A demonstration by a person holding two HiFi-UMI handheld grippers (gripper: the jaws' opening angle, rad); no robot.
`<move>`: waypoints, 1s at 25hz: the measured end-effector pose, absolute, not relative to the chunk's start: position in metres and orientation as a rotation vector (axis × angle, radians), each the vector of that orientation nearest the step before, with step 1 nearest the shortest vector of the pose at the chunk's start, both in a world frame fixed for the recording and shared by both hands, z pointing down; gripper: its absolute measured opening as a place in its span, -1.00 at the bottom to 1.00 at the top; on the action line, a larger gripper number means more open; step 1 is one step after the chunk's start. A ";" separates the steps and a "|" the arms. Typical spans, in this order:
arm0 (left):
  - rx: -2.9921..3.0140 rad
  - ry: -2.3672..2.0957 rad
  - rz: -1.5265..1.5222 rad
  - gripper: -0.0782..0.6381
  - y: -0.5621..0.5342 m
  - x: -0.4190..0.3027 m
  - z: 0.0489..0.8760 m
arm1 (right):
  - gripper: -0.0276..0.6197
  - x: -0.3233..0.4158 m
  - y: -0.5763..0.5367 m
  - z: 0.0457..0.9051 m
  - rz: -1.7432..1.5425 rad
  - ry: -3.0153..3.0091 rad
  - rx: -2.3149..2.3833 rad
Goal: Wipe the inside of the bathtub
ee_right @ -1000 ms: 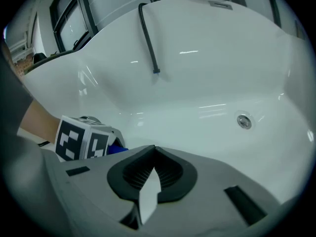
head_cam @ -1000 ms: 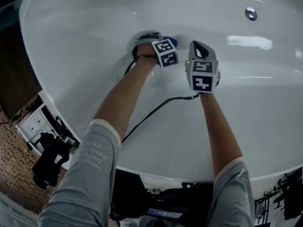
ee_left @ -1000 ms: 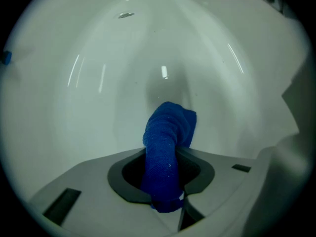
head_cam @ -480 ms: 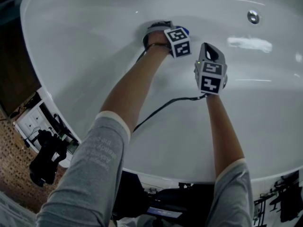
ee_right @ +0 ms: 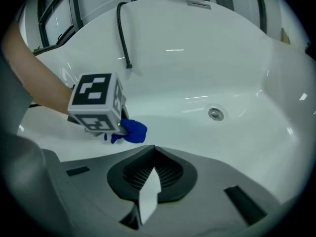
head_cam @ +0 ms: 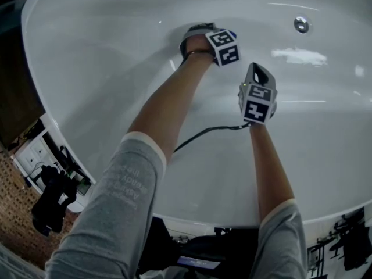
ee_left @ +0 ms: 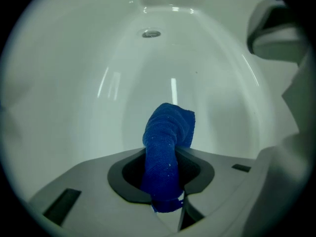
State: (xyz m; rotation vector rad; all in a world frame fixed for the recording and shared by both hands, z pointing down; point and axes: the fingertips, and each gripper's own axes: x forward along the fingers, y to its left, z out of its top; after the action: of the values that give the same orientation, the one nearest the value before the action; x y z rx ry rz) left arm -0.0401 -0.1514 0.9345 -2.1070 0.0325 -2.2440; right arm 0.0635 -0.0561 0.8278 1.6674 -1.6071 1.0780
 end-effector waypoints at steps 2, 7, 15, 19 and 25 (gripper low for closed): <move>-2.093 0.056 -2.262 -0.44 -0.161 -0.033 0.931 | -0.89 0.070 -0.057 0.824 1.069 -1.605 1.677; -2.057 -0.059 -2.291 -0.45 -0.119 -0.045 0.930 | -0.89 0.082 -0.057 0.823 1.069 -1.601 1.691; -1.876 -0.250 -2.342 -0.45 -0.093 -0.117 0.937 | -0.89 0.056 -0.053 0.827 1.085 -1.633 1.645; -1.682 -0.332 -2.325 -0.44 -0.134 -0.162 0.933 | -0.89 0.046 -0.055 0.830 1.080 -1.650 1.630; -1.417 -0.605 -2.204 -0.44 -0.133 -0.204 0.934 | -0.89 0.038 -0.061 0.831 1.070 -1.659 1.622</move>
State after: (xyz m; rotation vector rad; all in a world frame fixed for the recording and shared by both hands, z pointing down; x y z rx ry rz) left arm -0.2042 -0.1330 0.9335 -1.4165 -0.6047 -2.2039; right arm 0.0377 -0.0607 0.8312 1.6222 -1.6594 1.0703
